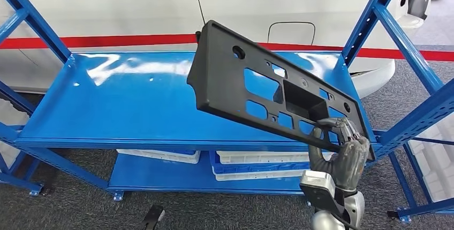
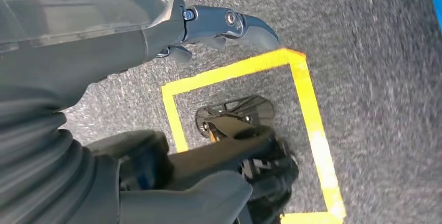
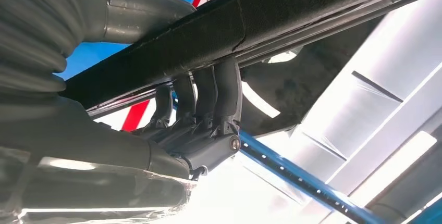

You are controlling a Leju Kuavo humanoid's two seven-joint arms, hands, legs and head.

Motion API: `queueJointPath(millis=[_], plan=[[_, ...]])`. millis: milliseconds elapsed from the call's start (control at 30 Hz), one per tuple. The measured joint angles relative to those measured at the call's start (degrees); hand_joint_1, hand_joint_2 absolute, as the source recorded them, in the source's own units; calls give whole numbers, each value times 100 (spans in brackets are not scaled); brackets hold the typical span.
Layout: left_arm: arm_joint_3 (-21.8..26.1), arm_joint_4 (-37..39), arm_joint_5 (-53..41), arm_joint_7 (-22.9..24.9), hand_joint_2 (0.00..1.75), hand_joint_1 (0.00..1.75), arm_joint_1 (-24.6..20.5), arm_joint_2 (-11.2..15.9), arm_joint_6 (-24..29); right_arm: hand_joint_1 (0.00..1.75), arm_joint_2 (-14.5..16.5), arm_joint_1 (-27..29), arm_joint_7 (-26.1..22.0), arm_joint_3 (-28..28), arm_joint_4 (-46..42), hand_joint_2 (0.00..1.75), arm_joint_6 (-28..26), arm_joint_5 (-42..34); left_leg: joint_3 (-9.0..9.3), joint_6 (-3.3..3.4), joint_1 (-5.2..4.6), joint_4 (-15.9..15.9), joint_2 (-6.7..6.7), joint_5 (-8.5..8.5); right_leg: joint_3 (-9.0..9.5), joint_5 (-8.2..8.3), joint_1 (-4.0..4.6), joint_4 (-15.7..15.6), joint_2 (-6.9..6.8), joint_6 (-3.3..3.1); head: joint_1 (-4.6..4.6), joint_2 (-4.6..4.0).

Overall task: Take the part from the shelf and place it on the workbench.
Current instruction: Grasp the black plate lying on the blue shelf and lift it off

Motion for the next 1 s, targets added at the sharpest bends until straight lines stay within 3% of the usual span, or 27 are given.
queueJointPath(millis=[67,133,233,300,400,467,500,567,633,667,767,800,867,933,967,1000], plan=[[85,1,97,-180,175,0,99,33,83,175,-63,129,-247,-38,-65,175,45,-325,379,12,24,-739,13,375,15,0,-7,0,20,4,-2,0],[171,1,177,-270,175,0,152,53,145,175,-105,178,-393,-56,-83,175,82,-504,692,53,11,-1363,13,585,14,1,22,6,30,36,6,0],[271,1,212,-301,175,0,214,72,168,175,-149,203,-465,-64,-85,175,106,-595,731,167,-41,-1503,-9,635,3,33,47,-27,24,151,14,0],[314,1,226,-312,175,0,244,74,193,175,-176,209,-489,-66,-85,175,118,-650,729,278,-48,-1561,-4,706,-71,-70,46,110,13,184,22,0],[378,1,288,-396,175,0,272,74,317,175,-220,202,-586,-64,-69,175,189,-854,680,384,-61,-1593,15,780,-469,-593,44,1060,6,105,43,0],[446,1,336,-491,175,0,318,76,375,175,-245,183,-677,-56,-26,175,240,-1027,637,400,-85,-1588,18,811,-630,-792,50,1563,6,124,43,0],[478,1,361,-535,175,0,345,79,389,175,-259,163,-725,-49,5,175,268,-1132,620,397,-93,-1583,15,825,-541,-753,54,1486,5,162,44,0],[540,1,394,-601,175,0,394,86,414,175,-287,99,-818,-21,70,175,328,-1349,597,376,-100,-1566,5,849,-78,-514,53,762,5,238,45,0],[600,1,426,-631,175,0,420,93,451,175,-306,20,-894,22,123,175,395,-1533,574,333,-125,-1533,-4,862,288,-326,73,79,8,223,42,0],[625,1,440,-636,175,0,428,98,466,175,-314,-11,-926,46,144,175,427,-1608,564,307,-135,-1521,-6,870,345,-292,87,-61,10,190,38,0],[707,1,479,-638,175,0,457,117,493,175,-344,-77,-1005,113,202,175,499,-1817,527,206,-118,-1505,-12,885,321,-224,80,-92,8,71,36,0],[729,1,490,-640,175,0,467,125,504,175,-352,-96,-1030,134,219,175,515,-1882,486,168,-103,-1420,-11,800,320,-190,58,-99,2,22,28,0],[750,1,504,-653,175,0,481,140,521,175,-369,-120,-1077,176,254,175,533,-1986,281,97,-72,-906,-5,412,304,-137,24,-106,-18,-50,10,0],[757,1,506,-681,175,0,497,150,524,175,-391,-122,-1110,216,299,175,543,-2051,4,36,-42,-148,2,12,258,-105,25,-100,-36,-69,3,0],[760,1,507,-694,175,0,508,157,524,175,-402,-122,-1117,236,323,175,547,-2074,-62,16,-28,77,5,-62,240,-95,25,-96,-40,-62,3,0],[763,1,507,-703,175,0,520,165,524,175,-411,-122,-1122,252,345,175,551,-2090,-19,4,-15,83,8,-24,228,-87,22,-91,-42,-55,2,0]])
